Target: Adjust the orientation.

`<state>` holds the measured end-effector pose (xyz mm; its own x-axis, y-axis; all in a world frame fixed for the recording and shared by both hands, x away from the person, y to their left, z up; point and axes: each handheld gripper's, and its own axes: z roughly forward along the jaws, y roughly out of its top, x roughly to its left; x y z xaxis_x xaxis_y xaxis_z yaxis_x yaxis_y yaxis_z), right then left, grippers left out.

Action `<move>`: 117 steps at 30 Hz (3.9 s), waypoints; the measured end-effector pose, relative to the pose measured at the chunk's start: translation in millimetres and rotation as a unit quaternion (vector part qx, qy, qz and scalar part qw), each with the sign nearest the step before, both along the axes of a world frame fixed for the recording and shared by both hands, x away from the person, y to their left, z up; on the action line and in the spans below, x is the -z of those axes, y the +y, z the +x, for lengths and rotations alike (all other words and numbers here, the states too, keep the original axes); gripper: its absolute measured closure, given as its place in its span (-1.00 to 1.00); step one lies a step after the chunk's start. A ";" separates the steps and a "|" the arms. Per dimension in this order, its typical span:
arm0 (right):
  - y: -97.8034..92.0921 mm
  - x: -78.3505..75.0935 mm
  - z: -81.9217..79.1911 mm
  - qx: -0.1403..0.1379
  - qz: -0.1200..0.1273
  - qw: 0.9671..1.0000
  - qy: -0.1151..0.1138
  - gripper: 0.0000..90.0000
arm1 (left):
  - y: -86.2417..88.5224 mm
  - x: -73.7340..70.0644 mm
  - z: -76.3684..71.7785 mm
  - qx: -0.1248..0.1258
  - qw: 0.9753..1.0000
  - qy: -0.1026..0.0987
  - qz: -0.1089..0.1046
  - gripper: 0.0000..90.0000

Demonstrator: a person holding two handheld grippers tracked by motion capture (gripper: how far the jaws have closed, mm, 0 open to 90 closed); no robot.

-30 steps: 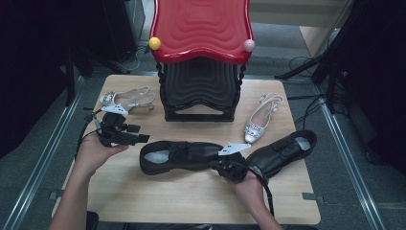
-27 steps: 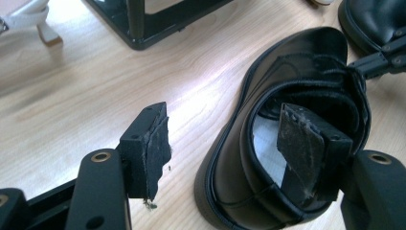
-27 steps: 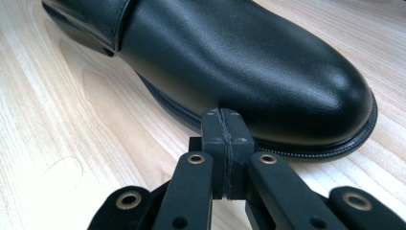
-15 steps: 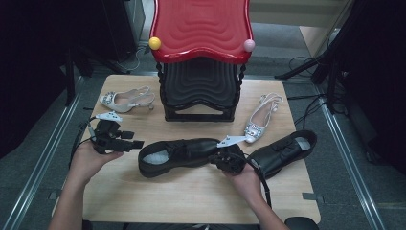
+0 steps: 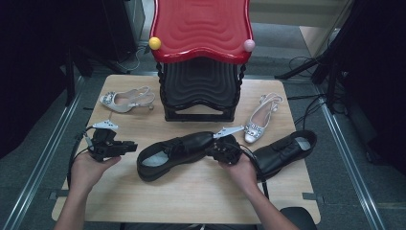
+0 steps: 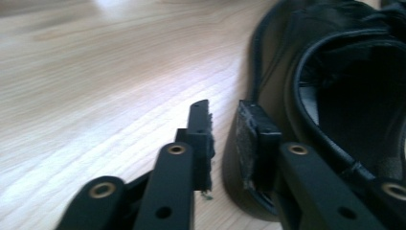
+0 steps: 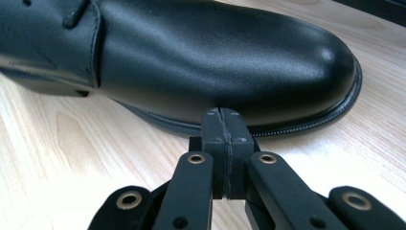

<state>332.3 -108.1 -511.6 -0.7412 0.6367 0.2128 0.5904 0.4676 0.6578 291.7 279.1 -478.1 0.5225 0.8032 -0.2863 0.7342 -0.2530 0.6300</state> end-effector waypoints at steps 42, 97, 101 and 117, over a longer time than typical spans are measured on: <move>36.6 -3.4 -10.6 -0.045 0.026 0.999 -0.002 1.00 | -50.0 18.3 -6.4 0.078 0.997 0.007 -0.014 1.00; -49.3 -20.8 -32.7 -0.015 0.036 0.999 -0.027 0.63 | -51.2 14.9 26.5 0.068 0.997 0.004 -0.030 -0.13; -65.1 -25.6 -41.3 0.000 0.039 0.999 -0.025 0.93 | -53.5 14.7 31.1 0.072 0.997 0.001 -0.018 -0.11; -139.5 -29.1 -66.1 0.066 0.018 0.997 -0.018 1.00 | -56.4 12.4 35.3 0.078 0.997 -0.006 -0.011 -0.08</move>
